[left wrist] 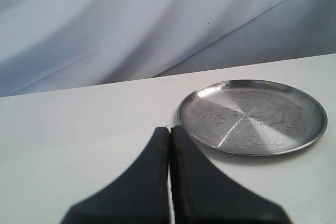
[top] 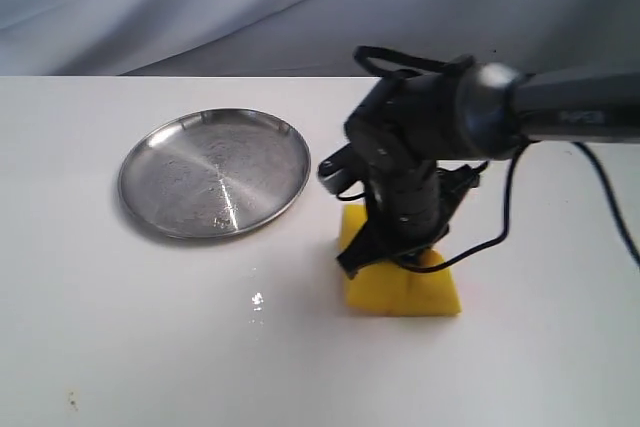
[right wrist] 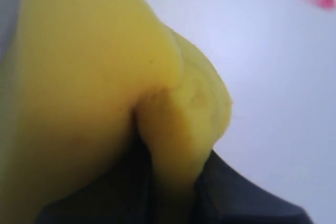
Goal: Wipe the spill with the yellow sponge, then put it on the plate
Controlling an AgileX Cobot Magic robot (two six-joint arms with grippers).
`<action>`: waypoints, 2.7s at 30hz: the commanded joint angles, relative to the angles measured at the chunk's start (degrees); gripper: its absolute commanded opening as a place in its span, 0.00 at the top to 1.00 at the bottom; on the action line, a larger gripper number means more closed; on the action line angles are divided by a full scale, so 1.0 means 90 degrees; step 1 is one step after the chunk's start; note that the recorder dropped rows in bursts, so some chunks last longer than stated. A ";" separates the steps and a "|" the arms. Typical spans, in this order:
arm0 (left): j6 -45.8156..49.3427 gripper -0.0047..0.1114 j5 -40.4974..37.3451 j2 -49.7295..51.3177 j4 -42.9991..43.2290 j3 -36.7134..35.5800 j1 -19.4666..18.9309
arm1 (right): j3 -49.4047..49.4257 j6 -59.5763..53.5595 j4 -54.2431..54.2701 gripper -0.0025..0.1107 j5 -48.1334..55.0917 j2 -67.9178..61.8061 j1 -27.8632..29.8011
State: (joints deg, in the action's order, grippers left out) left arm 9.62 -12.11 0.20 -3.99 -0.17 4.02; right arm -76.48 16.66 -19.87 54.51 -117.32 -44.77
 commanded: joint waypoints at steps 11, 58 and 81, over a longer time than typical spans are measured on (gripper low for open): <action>-0.0052 0.96 0.0038 -0.0022 0.0005 0.0019 -0.0005 | 0.1482 -0.0244 0.1014 0.98 -0.0548 0.0545 0.0589; -0.0052 0.96 0.0038 -0.0022 0.0005 0.0019 -0.0005 | 0.0331 -0.0616 0.0163 0.98 0.0677 -0.0342 0.1148; -0.0052 0.96 0.0038 -0.0022 0.0005 0.0019 -0.0005 | 0.1497 -0.1039 0.2346 0.98 -0.1038 0.0637 -0.0245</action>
State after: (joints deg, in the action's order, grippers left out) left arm 9.62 -12.11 0.20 -3.99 -0.17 4.02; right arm -62.00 8.20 -8.13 48.89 -110.16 -42.86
